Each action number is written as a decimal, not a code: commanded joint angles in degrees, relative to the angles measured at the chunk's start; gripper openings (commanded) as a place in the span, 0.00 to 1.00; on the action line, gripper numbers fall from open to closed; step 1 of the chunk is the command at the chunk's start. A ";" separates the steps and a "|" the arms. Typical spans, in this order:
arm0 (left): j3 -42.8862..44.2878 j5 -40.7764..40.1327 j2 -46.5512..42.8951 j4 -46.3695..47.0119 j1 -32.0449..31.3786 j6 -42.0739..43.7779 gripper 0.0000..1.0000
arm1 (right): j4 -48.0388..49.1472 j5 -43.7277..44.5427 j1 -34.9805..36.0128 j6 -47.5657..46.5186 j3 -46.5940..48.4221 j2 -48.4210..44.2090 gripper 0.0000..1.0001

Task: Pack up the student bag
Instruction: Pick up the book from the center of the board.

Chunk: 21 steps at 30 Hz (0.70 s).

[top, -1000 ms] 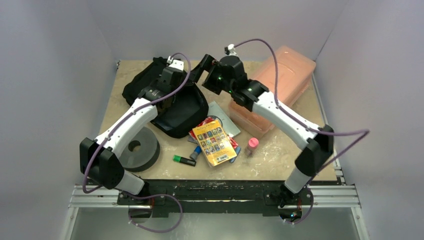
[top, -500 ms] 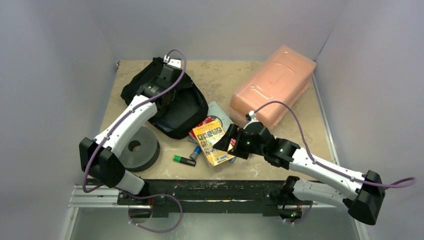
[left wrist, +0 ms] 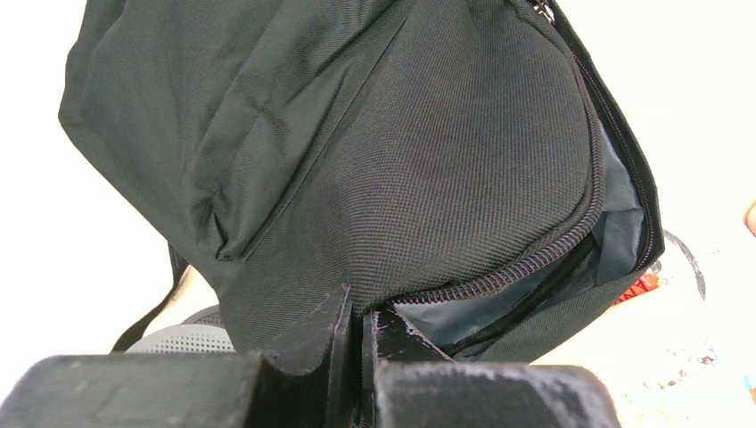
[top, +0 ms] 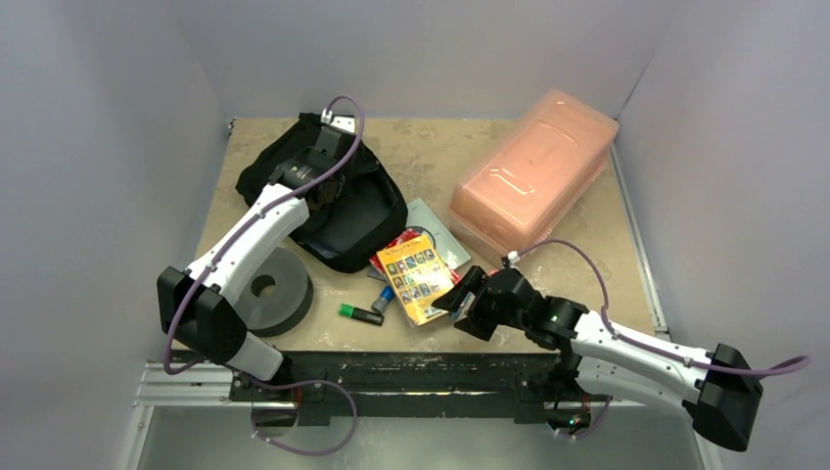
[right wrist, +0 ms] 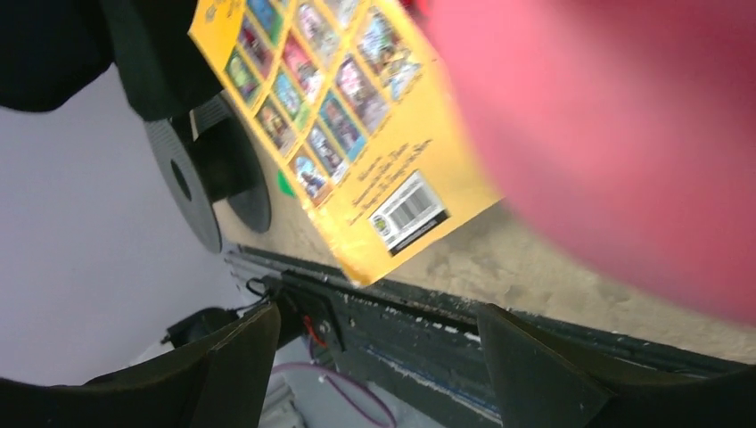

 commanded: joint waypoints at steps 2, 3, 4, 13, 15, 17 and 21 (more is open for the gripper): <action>1.11 1.01 -3.01 1.83 0.17 -0.28 0.00 | 6.76 6.84 0.19 7.07 -5.23 -1.85 0.83; 1.11 1.04 -3.02 1.91 0.14 -0.29 0.00 | 7.45 8.00 0.19 7.53 -5.96 -1.62 0.83; 1.06 1.04 -3.02 1.84 0.13 -0.28 0.00 | 8.74 9.40 0.19 7.74 -6.80 -1.38 0.82; 0.98 1.22 -2.94 2.06 0.13 -0.21 0.00 | 19.81 12.74 0.19 10.21 -11.12 2.80 0.75; 0.95 1.76 -2.89 2.07 0.14 -0.30 0.00 | 20.14 13.95 0.19 10.56 -10.89 3.54 0.72; 0.89 1.79 -2.77 2.05 0.15 -0.29 0.00 | 19.62 15.23 0.18 11.30 -10.41 4.08 0.66; 0.99 1.73 -2.76 2.12 0.13 -0.21 0.00 | 19.48 15.86 0.19 11.24 -9.16 6.32 0.65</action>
